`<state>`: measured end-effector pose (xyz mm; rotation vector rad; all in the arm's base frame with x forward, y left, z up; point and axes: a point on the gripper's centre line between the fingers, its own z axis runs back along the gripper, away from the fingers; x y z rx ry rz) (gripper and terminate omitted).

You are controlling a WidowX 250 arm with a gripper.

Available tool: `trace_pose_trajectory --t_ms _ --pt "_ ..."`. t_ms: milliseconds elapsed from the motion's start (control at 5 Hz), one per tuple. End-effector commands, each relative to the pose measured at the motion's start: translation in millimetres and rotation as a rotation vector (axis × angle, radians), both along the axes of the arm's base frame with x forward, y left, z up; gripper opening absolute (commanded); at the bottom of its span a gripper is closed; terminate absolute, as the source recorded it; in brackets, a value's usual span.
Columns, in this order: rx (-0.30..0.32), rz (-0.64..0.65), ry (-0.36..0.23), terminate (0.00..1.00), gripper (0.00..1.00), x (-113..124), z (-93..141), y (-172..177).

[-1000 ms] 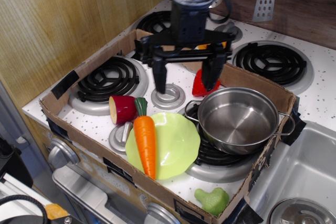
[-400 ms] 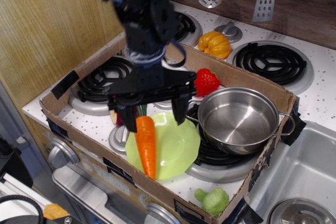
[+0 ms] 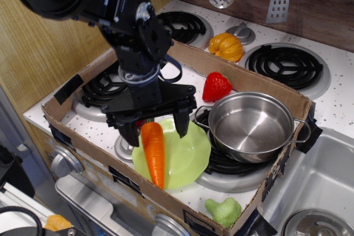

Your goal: Take carrot off plate

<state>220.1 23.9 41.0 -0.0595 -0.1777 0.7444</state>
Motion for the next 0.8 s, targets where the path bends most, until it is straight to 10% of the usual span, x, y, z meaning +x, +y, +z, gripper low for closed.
trace_pose_trajectory --t_ms 0,600 --pt "-0.006 -0.014 -0.065 0.0 1.0 2.0 -13.9 7.8" --pt "-0.041 -0.006 -0.092 0.0 1.0 -0.3 -26.6 3.5"
